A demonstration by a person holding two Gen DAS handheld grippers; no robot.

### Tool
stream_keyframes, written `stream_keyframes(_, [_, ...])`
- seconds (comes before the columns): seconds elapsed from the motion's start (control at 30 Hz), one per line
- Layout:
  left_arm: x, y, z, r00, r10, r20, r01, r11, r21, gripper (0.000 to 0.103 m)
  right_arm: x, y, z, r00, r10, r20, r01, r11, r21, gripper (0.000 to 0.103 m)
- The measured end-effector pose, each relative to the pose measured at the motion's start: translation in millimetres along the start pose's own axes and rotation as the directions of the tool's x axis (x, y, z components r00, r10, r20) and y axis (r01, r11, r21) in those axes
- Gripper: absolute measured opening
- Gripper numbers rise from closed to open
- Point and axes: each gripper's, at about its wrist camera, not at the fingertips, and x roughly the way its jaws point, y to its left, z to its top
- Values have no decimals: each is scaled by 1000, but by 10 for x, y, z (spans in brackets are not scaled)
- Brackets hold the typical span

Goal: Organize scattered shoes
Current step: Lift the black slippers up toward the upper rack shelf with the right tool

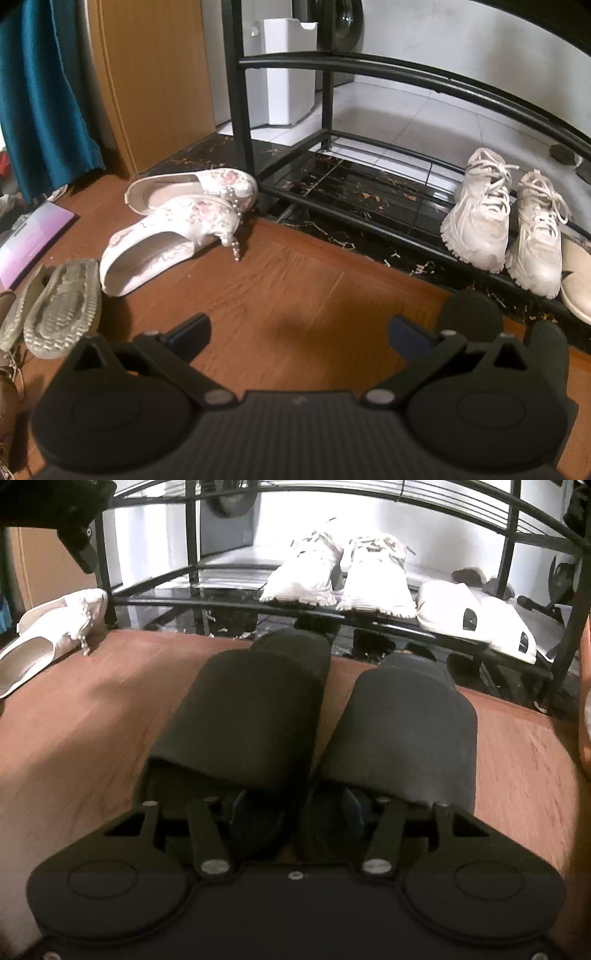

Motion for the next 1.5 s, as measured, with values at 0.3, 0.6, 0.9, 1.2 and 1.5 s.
stream_keyframes(0.3, [35,2,12,1000,5,-12,-5,1000,-1,102,-160,-57,113,999,-1,44,0,1000,23,33])
stream_keyframes(0.6, [3,3,11,1000,3,-4,-3,1000,-2,102,-25,-25,66,1000,17,7,-17,1000,14,72])
stream_keyframes(0.9, [82,1,10,1000,-2,-29,2,1000,-4,102,186,-84,41,998,-58,32,56,996,67,91])
stream_keyframes(1.2, [188,-20,7,998,-1,-56,1,1000,-2,102,394,-172,152,993,-71,96,63,994,87,63])
stream_keyframes(1.5, [214,-31,-32,998,7,-67,-8,1000,-5,102,247,-198,223,995,-35,94,22,991,133,29])
